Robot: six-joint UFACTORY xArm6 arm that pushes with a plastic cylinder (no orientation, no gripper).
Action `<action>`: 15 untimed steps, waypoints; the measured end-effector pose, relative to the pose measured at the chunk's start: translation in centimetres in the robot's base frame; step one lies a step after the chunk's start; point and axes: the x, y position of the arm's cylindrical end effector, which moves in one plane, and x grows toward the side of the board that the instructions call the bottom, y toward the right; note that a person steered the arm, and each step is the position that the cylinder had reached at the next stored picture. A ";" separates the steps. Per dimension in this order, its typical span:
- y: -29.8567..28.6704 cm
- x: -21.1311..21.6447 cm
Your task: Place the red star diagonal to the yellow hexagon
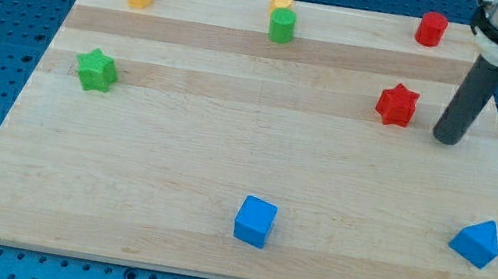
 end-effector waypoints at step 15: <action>-21.9 -8.3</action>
